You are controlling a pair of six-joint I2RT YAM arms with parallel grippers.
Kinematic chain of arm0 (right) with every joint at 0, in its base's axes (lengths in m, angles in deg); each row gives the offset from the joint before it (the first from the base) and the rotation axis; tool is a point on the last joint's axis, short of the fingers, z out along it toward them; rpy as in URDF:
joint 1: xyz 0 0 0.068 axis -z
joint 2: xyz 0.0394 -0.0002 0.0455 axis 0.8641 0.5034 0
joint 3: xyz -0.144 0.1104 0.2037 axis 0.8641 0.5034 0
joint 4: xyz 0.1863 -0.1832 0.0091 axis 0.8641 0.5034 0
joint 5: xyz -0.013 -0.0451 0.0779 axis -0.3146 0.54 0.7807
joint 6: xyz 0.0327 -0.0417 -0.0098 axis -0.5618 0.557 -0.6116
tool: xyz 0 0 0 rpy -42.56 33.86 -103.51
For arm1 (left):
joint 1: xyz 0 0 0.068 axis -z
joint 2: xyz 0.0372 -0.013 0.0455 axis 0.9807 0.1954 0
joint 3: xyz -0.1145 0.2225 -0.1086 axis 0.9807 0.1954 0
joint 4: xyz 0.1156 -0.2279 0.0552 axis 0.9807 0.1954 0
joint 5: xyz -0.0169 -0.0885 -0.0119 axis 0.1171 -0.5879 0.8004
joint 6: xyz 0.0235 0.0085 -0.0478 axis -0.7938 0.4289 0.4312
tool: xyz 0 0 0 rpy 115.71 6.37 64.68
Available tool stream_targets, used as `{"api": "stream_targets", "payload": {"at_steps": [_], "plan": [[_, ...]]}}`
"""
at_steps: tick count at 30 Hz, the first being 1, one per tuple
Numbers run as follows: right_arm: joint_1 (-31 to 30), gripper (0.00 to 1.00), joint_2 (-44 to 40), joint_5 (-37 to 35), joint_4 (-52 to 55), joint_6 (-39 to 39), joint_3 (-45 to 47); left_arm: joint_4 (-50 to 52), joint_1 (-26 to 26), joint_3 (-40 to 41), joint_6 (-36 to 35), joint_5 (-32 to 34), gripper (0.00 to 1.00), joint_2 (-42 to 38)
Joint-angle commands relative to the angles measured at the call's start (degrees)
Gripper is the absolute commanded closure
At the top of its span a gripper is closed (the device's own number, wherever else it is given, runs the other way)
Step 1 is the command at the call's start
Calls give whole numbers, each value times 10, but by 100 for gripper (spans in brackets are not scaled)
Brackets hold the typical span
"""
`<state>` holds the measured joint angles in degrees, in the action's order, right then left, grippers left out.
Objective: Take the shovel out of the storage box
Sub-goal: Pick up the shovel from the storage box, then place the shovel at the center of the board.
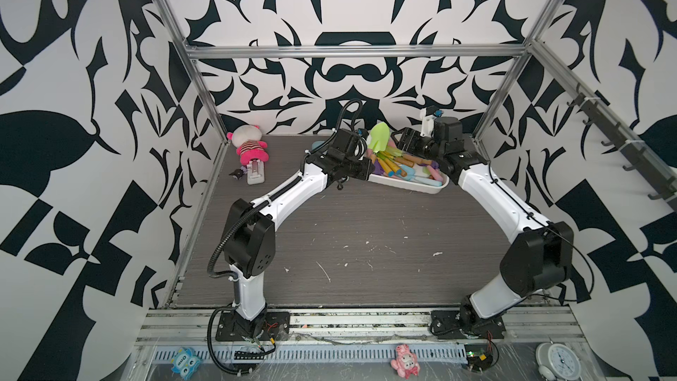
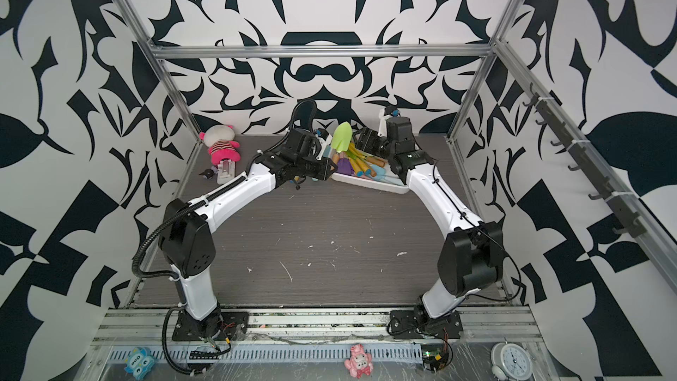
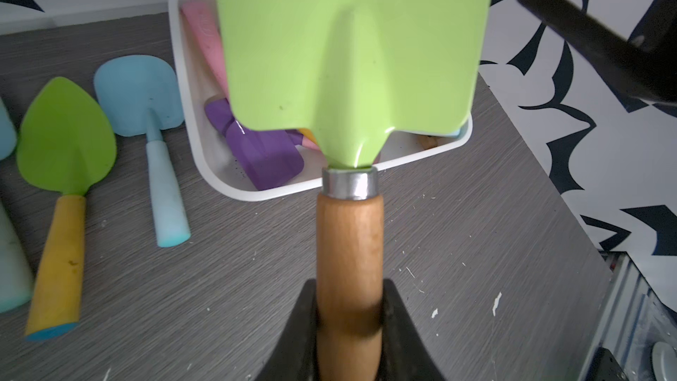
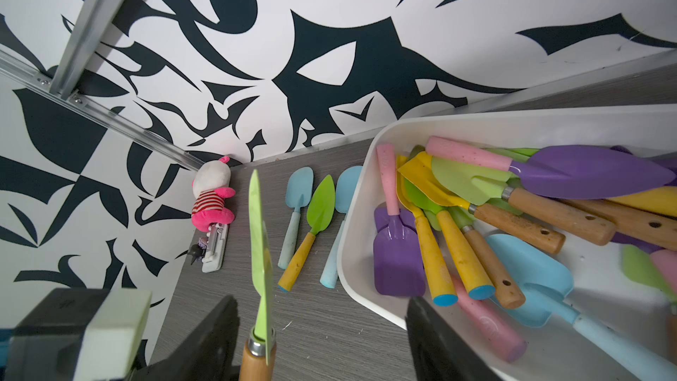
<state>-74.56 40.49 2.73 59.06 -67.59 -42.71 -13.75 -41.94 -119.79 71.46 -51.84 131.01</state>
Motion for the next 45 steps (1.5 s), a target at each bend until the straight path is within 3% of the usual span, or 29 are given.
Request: {"api": "stream_targets", "payload": {"at_steps": [1,15,29,36,41,45], "plan": [[-3,21,-30,-20,-22,13,-1,5,-27,13,-5,8,100,-27],[3,7,-27,-74,35,70,-12,77,-170,29,-38,25,100,-11],[26,1,-24,-51,76,91,-9,126,-228,-32,-52,67,99,78],[30,1,92,-83,246,107,-131,171,-250,-107,-68,86,99,163],[53,4,162,-119,269,112,-177,165,-263,-136,-73,81,95,212],[81,9,238,-101,292,119,-245,179,-265,-174,-81,77,90,253]]}}
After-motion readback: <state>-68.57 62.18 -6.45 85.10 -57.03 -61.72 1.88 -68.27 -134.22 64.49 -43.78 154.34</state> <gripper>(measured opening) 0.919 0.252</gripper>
